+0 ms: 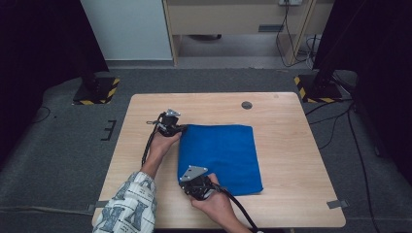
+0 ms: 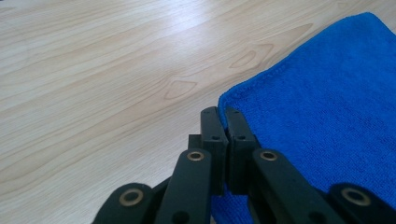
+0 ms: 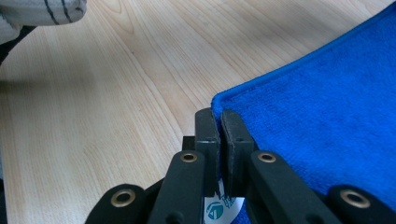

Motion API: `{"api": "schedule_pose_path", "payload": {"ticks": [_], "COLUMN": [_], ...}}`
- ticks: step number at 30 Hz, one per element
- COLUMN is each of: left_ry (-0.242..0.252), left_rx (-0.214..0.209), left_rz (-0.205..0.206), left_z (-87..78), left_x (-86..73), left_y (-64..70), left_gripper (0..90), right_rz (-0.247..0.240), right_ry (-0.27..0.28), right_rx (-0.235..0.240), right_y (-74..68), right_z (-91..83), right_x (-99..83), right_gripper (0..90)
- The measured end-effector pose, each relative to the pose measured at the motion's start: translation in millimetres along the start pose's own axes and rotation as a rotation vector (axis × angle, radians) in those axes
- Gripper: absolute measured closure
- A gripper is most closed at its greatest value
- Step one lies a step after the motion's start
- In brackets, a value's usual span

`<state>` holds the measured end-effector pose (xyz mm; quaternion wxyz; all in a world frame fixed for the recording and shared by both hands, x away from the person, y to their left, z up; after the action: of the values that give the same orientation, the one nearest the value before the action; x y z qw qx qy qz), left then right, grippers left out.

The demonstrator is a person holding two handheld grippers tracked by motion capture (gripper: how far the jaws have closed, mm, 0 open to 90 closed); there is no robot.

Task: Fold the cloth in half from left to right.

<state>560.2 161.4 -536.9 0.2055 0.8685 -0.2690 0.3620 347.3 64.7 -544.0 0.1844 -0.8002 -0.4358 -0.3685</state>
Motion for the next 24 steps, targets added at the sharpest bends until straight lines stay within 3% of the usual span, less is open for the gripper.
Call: {"api": "schedule_pose_path", "payload": {"ticks": [8, 11, 14, 24], "left_ry": [0.015, -0.009, -0.001, -0.013], "left_rx": [-0.034, -0.021, -0.016, 0.008], "left_rz": [-0.063, -0.043, -0.033, -0.048], "left_z": [-17.9, -21.5, -26.4, -34.7], "left_x": [0.4, 1.8, 6.0, 6.7], "left_y": [-13.7, -16.0, -16.5, -26.9], "left_gripper": [87.9, 88.1, 88.2, 88.2], "right_rz": [-0.001, 0.001, -0.002, 0.007], "right_ry": [0.029, 0.036, 0.042, 0.082], "right_rx": [-0.016, -0.02, -0.017, -0.018], "right_y": [-13.6, -15.5, -17.4, -31.5], "right_z": [-1.5, -0.9, 0.3, 4.6], "right_x": [13.9, 17.5, 20.3, 38.5], "right_gripper": [87.5, 87.6, 87.7, 87.7]}}
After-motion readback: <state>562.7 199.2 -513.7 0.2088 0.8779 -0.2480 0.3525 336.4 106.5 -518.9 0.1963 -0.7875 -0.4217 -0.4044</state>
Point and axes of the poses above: each handheld gripper's, and its own axes: z roughly forward along the jaws, x roughly out of its top, y roughly to its right, the point moved 6 cm from there along z, roughly forward along the jaws, and after that the axes turned 4 degrees about -x, right-handed, at the moved point
